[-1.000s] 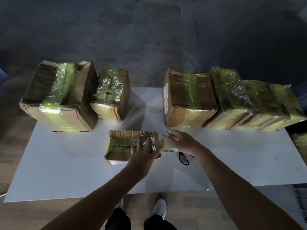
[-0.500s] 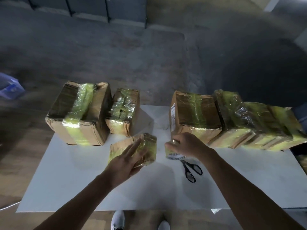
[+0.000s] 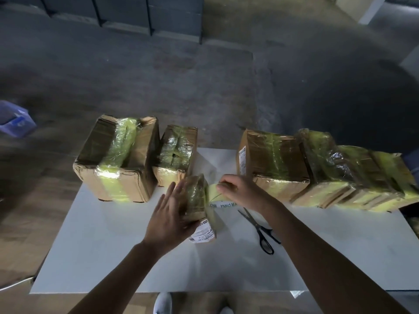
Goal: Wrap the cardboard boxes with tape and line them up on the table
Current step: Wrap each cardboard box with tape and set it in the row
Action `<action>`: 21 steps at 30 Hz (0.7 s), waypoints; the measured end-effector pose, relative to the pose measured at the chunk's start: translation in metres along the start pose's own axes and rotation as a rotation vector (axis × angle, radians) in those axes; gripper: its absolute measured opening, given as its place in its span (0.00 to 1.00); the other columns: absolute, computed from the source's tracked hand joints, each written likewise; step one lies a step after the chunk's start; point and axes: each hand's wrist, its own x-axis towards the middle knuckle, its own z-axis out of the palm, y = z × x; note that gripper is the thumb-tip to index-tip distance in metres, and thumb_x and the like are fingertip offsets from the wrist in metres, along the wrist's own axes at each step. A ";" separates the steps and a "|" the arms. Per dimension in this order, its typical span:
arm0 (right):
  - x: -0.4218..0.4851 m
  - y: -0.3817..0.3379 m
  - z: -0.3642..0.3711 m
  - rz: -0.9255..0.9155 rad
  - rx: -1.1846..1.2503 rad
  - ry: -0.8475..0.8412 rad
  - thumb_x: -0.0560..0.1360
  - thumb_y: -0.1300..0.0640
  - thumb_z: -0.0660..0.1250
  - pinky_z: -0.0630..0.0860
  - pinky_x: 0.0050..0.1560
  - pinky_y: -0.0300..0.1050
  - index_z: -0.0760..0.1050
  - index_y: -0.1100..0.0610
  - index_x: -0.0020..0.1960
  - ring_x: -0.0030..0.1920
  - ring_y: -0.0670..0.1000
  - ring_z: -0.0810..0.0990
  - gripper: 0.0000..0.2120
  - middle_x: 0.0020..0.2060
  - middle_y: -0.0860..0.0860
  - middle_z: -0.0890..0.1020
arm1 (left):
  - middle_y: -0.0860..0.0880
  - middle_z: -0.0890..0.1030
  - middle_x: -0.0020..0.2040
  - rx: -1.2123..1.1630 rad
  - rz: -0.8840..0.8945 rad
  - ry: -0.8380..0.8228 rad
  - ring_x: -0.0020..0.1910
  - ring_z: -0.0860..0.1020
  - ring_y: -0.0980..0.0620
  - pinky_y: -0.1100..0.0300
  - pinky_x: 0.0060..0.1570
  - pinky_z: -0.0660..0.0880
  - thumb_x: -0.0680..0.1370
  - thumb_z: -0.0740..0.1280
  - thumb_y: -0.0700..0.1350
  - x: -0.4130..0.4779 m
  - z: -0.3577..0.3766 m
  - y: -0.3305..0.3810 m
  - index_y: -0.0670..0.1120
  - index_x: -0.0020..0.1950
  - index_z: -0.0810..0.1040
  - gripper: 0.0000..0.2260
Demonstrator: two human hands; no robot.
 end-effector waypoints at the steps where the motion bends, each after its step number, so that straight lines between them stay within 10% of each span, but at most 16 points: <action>1: 0.002 -0.002 0.004 -0.013 0.000 -0.003 0.79 0.50 0.63 0.67 0.36 0.43 0.72 0.48 0.38 0.32 0.44 0.71 0.10 0.31 0.45 0.73 | 0.46 0.59 0.78 0.071 0.085 -0.063 0.76 0.58 0.40 0.40 0.68 0.66 0.69 0.75 0.58 0.006 -0.005 0.000 0.47 0.76 0.58 0.42; 12: -0.006 0.005 0.019 -0.113 -0.209 0.100 0.78 0.47 0.65 0.59 0.27 0.36 0.71 0.63 0.35 0.24 0.44 0.63 0.22 0.24 0.51 0.68 | 0.50 0.59 0.78 0.075 0.229 -0.190 0.78 0.54 0.46 0.55 0.45 0.82 0.72 0.72 0.58 0.011 -0.013 -0.012 0.50 0.76 0.64 0.36; 21: 0.008 0.020 0.048 0.046 -0.342 0.002 0.77 0.38 0.61 0.60 0.29 0.40 0.68 0.55 0.36 0.26 0.45 0.67 0.22 0.26 0.49 0.69 | 0.47 0.56 0.79 -0.021 0.218 -0.191 0.78 0.52 0.43 0.44 0.51 0.81 0.74 0.72 0.54 0.009 -0.014 -0.015 0.50 0.74 0.66 0.30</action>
